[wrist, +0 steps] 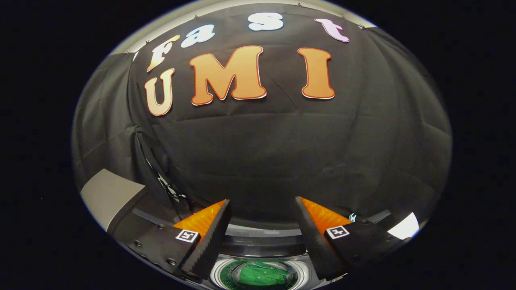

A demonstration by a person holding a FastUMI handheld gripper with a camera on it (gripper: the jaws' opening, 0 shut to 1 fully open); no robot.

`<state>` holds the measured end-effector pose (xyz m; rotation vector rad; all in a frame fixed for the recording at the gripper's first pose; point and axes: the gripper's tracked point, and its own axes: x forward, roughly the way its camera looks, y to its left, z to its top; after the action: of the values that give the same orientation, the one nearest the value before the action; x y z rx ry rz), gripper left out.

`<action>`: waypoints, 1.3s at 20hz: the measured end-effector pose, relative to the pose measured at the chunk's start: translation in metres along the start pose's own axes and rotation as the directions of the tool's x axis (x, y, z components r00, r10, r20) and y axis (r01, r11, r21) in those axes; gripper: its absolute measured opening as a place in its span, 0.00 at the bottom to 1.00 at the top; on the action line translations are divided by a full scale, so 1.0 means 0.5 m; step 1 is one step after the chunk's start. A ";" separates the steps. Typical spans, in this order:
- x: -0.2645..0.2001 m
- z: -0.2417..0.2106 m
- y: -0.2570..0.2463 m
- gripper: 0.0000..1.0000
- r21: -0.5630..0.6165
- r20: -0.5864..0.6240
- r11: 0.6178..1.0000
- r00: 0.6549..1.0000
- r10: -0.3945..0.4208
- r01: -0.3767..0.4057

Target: Put the clothes into the washing machine and then close the washing machine lid.

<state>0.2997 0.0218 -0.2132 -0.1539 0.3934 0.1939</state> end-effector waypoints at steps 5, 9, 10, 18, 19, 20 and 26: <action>-0.045 -0.034 0.005 0.99 0.005 -0.020 1.000 1.000 -0.005 0.005; -0.090 -0.073 0.012 0.99 0.016 -0.057 1.000 0.998 0.010 -0.009; -0.100 -0.080 0.015 0.99 0.027 -0.061 0.999 0.998 0.018 -0.017; -0.161 -0.096 0.027 0.99 0.052 -0.065 0.998 0.997 0.042 -0.039; -0.161 -0.102 0.028 0.99 0.045 -0.071 0.998 0.996 0.045 -0.042; -0.157 -0.118 0.032 0.99 0.030 -0.095 0.999 0.994 0.046 -0.044; -0.175 -0.204 0.045 0.99 0.116 -0.177 0.992 0.982 0.066 -0.045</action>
<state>0.1785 0.0110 -0.2743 -0.0506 0.5887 0.2133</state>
